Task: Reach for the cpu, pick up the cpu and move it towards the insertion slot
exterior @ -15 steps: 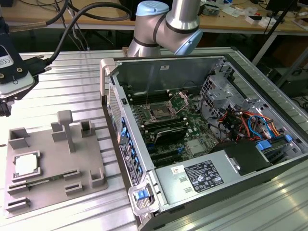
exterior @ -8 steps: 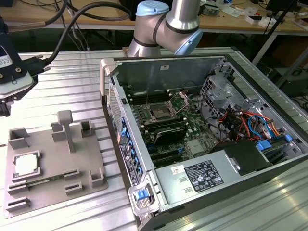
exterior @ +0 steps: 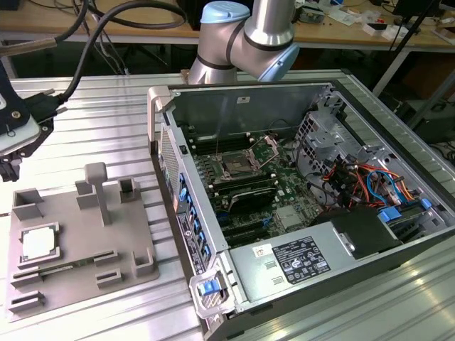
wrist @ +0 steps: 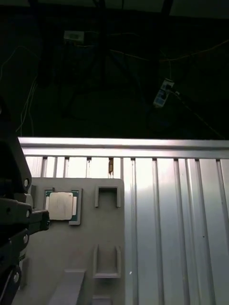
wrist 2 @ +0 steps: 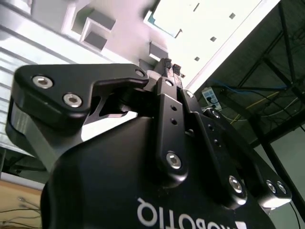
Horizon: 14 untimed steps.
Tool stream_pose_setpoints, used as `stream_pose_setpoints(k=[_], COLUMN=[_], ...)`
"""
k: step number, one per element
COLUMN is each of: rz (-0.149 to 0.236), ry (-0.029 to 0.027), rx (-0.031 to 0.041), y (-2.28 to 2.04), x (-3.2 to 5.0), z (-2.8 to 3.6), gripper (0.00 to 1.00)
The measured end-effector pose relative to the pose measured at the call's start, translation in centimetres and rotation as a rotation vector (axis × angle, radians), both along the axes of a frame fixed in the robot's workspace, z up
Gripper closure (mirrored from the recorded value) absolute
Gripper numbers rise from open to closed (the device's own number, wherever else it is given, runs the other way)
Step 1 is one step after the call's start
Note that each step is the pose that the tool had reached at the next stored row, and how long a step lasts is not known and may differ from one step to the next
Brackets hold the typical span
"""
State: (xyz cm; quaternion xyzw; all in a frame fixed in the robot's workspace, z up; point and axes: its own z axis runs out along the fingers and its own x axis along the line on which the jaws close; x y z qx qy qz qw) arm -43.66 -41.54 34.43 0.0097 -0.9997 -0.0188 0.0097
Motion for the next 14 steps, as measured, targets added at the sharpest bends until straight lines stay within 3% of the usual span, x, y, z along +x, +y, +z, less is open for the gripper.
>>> stream_pose_setpoints(k=[5, 8, 10, 11, 12, 14], rz=[0.000, 0.006, 0.010, 0.012, 0.014, 0.015], ry=[-0.0002, -0.0016, -0.0030, -0.0030, -0.0029, -0.0031], rx=[0.0000, 0.0000, 0.0001, 0.0001, 0.0001, -0.0003], y=[-0.24, -0.36, -0.42, -0.43, -0.43, -0.31], x=[-0.15, -0.47, -0.72, -0.79, -0.82, -1.07], z=[-1.07, -1.49, -1.78, -2.10, -2.32, -2.72], gripper=[0.89, 0.83, 0.70, 0.58, 0.58, 0.46])
